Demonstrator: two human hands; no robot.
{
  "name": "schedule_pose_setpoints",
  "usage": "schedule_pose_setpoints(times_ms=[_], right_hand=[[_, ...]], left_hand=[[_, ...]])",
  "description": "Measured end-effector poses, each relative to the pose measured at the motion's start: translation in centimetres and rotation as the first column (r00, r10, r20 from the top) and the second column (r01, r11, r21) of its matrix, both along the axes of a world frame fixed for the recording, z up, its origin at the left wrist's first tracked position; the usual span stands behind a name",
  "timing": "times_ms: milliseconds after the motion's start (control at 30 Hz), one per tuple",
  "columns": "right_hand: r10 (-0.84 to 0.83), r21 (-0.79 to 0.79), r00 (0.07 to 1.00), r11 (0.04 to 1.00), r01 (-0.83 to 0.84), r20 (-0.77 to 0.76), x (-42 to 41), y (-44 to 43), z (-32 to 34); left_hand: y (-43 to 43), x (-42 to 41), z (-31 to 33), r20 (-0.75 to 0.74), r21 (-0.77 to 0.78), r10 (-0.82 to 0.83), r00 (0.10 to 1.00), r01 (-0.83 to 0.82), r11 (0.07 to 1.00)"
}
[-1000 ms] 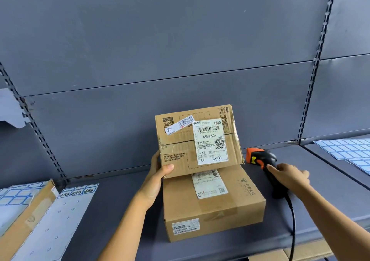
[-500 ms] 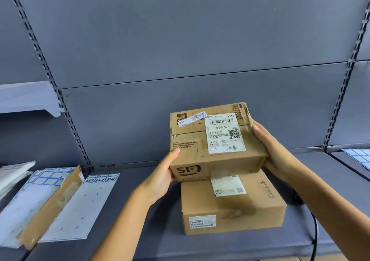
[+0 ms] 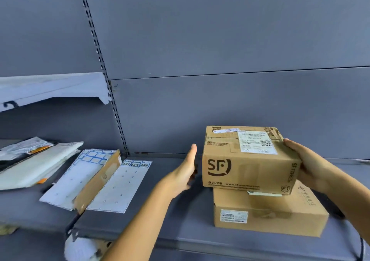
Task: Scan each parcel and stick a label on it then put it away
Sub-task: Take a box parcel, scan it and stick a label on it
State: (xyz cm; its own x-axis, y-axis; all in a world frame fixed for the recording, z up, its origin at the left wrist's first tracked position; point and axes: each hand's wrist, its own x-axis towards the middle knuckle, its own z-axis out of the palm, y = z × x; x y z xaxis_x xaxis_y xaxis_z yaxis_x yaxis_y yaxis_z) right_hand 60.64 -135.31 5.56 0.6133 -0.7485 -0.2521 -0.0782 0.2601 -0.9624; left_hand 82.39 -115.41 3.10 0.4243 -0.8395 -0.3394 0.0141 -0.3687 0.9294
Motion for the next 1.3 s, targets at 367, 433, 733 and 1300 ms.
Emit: schedule_pose_setpoints(times_ms=[367, 433, 733, 1300], right_hand=[[0.083, -0.948, 0.953, 0.157, 0.277, 0.292, 5.9, 13.8, 5.3], [0.316, -0.987, 0.935, 0.052, 0.154, 0.163, 8.7, 17.6, 3.0], [0.334, -0.748, 0.881, 0.474, -0.464, -0.335, 19.1, 19.4, -9.7], [0.250, -0.655, 0.676, 0.172, -0.736, -0.693, 23.7, 20.6, -12.1]], left_hand=[[12.4, 11.4, -7.7, 0.830, 0.352, -0.004, 0.558, -0.519, 0.779], [12.5, 11.1, -8.9, 0.845, 0.400, -0.095, 0.526, -0.503, 0.766], [9.8, 5.8, -8.4, 0.891, 0.386, -0.221, 0.398, -0.405, 0.829], [13.6, 9.8, -7.8, 0.778, 0.540, -0.280, 0.563, -0.370, 0.756]])
